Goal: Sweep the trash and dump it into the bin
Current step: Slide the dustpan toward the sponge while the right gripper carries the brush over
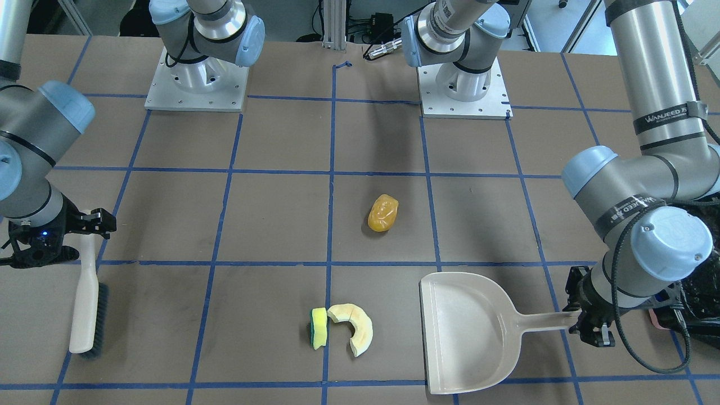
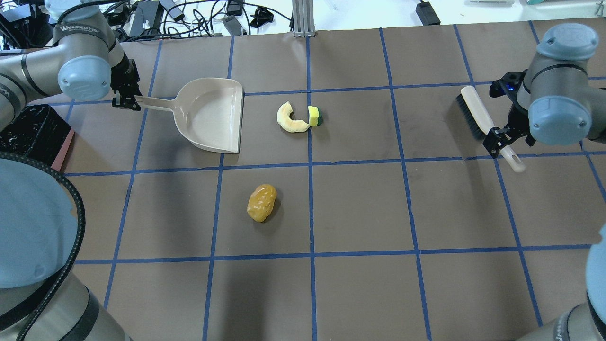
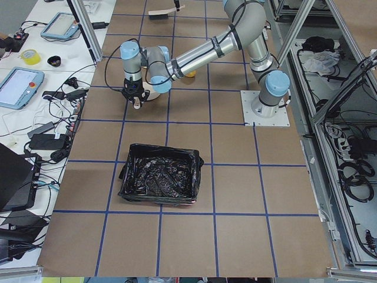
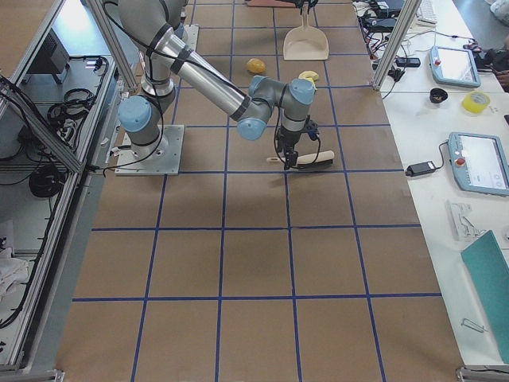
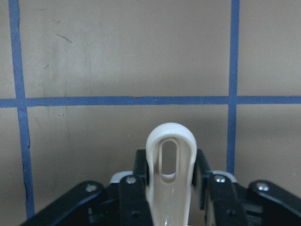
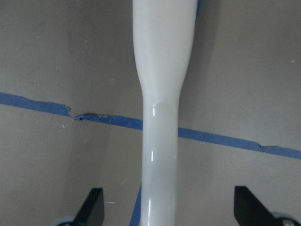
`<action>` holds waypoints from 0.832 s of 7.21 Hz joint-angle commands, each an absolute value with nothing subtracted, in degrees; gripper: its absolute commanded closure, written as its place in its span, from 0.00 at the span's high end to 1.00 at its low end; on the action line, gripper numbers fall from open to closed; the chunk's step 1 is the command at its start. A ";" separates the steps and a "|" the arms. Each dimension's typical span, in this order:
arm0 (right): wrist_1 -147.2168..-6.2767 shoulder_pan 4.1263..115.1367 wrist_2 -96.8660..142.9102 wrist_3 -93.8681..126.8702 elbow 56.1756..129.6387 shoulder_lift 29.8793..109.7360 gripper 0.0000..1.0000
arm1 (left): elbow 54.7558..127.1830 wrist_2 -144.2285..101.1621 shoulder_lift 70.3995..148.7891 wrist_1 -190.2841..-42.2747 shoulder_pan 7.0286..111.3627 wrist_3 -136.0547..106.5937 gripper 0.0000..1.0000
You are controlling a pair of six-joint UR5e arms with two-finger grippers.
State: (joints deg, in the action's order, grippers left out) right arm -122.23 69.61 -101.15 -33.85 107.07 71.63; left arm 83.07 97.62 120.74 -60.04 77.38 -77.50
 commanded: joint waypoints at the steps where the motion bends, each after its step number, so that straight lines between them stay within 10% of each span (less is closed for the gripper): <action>1: -120.85 69.61 -101.16 -35.14 108.10 71.63 0.93 | 78.24 98.35 121.02 -64.58 80.93 -82.77 0.00; 6: -121.38 69.52 -101.34 -35.33 108.28 71.72 0.74 | 81.65 104.40 120.67 -66.53 85.43 -87.54 0.00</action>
State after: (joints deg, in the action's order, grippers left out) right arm -121.40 69.54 -101.34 -35.41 108.32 71.71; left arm 81.30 103.08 120.88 -66.47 84.76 -86.98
